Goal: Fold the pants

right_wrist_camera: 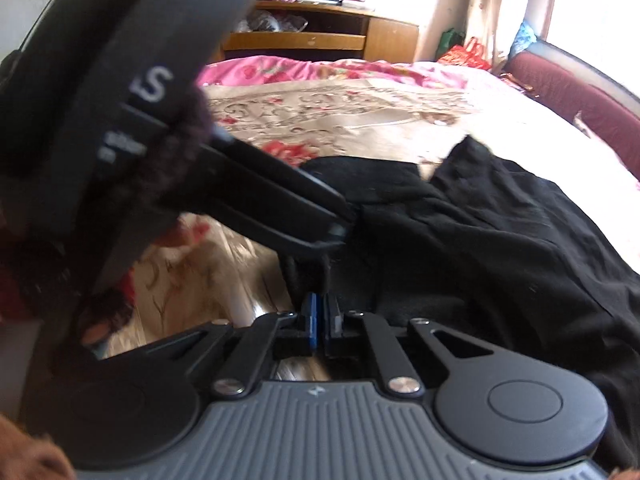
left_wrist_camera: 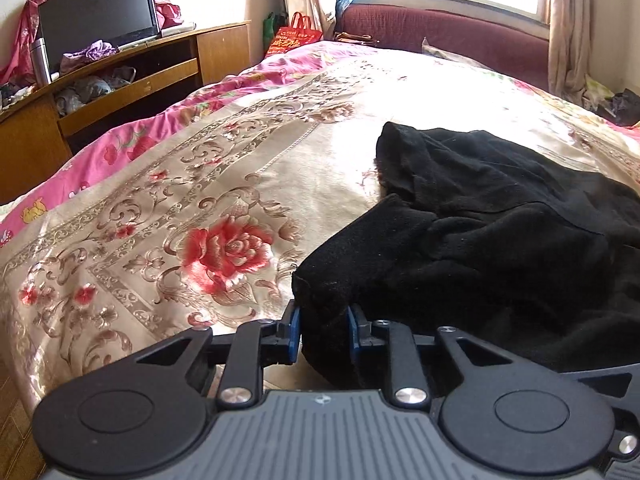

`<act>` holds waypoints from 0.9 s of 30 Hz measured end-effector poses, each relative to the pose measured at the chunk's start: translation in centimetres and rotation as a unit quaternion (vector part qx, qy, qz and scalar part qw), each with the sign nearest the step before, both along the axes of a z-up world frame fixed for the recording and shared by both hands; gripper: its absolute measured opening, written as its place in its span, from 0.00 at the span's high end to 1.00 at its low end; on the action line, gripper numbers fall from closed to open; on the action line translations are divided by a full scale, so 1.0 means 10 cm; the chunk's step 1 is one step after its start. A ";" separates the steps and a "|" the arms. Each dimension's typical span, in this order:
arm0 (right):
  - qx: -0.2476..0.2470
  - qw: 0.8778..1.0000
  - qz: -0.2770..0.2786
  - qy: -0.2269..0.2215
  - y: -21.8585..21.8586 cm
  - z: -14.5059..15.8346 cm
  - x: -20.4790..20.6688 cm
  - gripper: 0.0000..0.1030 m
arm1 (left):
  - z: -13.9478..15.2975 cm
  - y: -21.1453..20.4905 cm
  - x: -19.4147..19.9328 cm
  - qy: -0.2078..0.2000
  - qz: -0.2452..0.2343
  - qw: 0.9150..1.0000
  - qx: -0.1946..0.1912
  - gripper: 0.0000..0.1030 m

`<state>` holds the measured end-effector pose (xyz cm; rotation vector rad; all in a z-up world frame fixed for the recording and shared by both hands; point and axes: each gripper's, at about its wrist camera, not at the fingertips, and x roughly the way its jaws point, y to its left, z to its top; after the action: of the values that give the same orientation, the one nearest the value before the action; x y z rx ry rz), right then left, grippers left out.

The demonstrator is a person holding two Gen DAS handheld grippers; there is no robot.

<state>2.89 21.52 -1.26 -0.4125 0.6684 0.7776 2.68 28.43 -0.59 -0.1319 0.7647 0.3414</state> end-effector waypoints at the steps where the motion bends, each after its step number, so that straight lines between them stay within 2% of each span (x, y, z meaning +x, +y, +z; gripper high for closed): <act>1: 0.003 1.000 -0.002 0.008 0.05 -0.01 0.04 0.91 | -0.02 0.05 0.02 0.003 -0.001 1.000 -0.002 0.62; 5: 0.039 0.999 -0.020 0.028 -0.10 0.11 0.06 0.89 | 0.00 0.01 -0.02 0.001 -0.013 1.000 0.007 0.62; 7: 0.059 0.997 -0.039 0.036 -0.34 0.19 0.00 0.77 | 0.03 -0.06 -0.08 -0.005 -0.014 1.000 0.018 0.60; 8: 0.072 0.995 -0.055 0.041 -0.53 0.23 -0.05 0.75 | 0.04 -0.09 -0.10 -0.004 -0.013 1.000 0.021 0.60; 11: 0.106 0.983 -0.143 0.045 -1.28 0.30 -0.16 0.70 | 0.09 -0.21 -0.19 -0.008 -0.008 0.999 0.033 0.60; 13: 0.113 0.965 -0.233 0.038 -1.91 0.29 -0.19 0.66 | 0.15 -0.34 -0.25 -0.015 -0.007 0.999 0.049 0.60; 14: 0.112 0.953 -0.279 0.033 -2.23 0.27 -0.19 0.66 | 0.18 -0.40 -0.27 -0.018 -0.012 0.998 0.053 0.60; 16: 0.101 0.918 -0.382 0.028 -2.94 0.18 -0.20 0.65 | 0.25 -0.56 -0.30 -0.028 -0.016 0.997 0.068 0.60; 19: 0.110 0.847 -0.518 0.033 -3.92 0.02 -0.18 0.63 | 0.37 -0.83 -0.28 -0.042 -0.030 0.994 0.092 0.60; 21: 0.128 0.799 -0.587 0.030 -4.45 -0.08 -0.14 0.63 | 0.42 -1.01 -0.23 -0.047 -0.051 0.994 0.090 0.60; 23: 0.143 0.763 -0.630 0.023 -4.87 -0.16 -0.06 0.62 | 0.43 -1.25 -0.13 -0.045 -0.081 0.992 0.089 0.60; 27: 0.209 0.713 -0.668 0.044 -5.38 -0.31 0.09 0.61 | 0.35 -1.74 0.15 -0.029 -0.137 0.988 0.058 0.60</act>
<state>3.82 -32.31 -4.40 0.5557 0.6609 -0.4806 4.18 11.01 2.91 0.0729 0.6925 0.1199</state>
